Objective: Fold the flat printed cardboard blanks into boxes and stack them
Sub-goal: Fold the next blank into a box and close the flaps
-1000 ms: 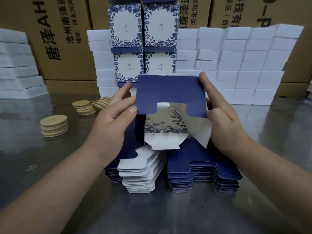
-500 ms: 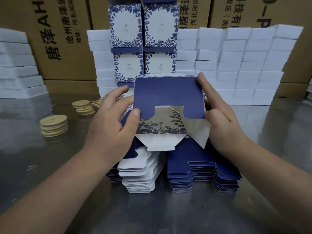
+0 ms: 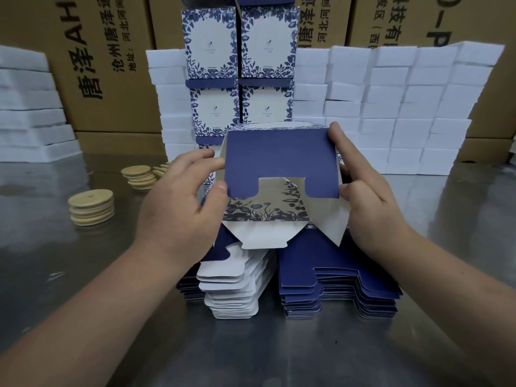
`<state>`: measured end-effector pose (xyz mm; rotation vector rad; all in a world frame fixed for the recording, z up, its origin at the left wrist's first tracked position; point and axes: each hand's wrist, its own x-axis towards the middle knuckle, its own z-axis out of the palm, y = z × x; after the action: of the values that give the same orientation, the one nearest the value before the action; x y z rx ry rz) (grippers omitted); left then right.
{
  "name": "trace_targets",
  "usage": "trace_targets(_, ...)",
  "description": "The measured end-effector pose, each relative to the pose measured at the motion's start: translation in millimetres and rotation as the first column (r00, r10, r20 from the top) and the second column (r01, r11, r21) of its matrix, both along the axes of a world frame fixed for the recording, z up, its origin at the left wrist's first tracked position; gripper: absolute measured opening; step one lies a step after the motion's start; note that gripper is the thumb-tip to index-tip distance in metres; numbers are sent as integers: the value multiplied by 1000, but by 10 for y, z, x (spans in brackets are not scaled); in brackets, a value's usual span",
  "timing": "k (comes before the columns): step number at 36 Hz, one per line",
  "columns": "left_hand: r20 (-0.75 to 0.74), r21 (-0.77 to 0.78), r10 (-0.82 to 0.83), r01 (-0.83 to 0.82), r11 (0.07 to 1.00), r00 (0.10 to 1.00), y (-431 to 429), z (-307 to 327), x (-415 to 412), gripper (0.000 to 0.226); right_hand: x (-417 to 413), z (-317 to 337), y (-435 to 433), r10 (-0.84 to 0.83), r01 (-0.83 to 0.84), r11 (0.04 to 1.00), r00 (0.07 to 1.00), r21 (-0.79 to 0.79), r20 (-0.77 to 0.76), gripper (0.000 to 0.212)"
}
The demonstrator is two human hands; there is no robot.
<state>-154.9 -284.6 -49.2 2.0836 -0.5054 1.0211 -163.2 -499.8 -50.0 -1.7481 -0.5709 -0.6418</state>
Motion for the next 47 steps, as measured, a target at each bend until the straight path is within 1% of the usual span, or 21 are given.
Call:
trace_targets(10, -13, 23, 44, -43, 999, 999, -41, 2, -24, 45, -10, 9, -6, -10, 11, 999, 1000, -36, 18, 67)
trace_targets(18, -41, 21, 89, -88, 996, 995, -50, -3, -29, 44, -12, 17, 0, -66, 70, 992, 997, -104, 39, 66)
trace_targets(22, -37, 13, 21, -20, 1000, 999, -30, -1, -25, 46, -33, 26, 19, -41, 43, 998, 999, -56, 31, 64)
trace_targets(25, -74, 11, -106, 107, 994, 992, -14, -16, -36, 61, -41, 40, 24, -43, 43, 999, 999, 17, 20, 62)
trace_targets(26, -82, 20, -123, 125, 992, 989, -13, -23, -39, 62, -41, 44, 21, -40, 39, 998, 999, 40, 17, 61)
trace_targets(28, -89, 38, -120, 124, 992, 989, -9, -34, -35, 61, -36, 47, 18, -37, 36, 998, 999, 53, 14, 63)
trace_targets(34, -115, 42, -132, 137, 990, 985, -17, -57, 4, 69, -29, 44, 2, -42, 42, 999, 999, 25, 8, 62)
trace_targets(37, -122, 14, -161, 164, 986, 979, -20, -70, 18, 65, -36, 50, -4, -52, 52, 999, 998, -13, 26, 53)
trace_targets(40, -98, -36, -201, 199, 979, 975, -22, -79, 38, 56, -42, 39, -3, -73, 77, 994, 996, -74, 53, 47)
trace_targets(45, -101, -99, -214, 204, 974, 972, -15, -95, 67, 52, -42, 35, -2, -72, 78, 992, 995, -103, 65, 46)
trace_targets(47, -82, -93, -230, 223, 970, 970, -21, -79, 60, 42, -41, 37, -1, -54, 64, 992, 995, -112, 84, 47)
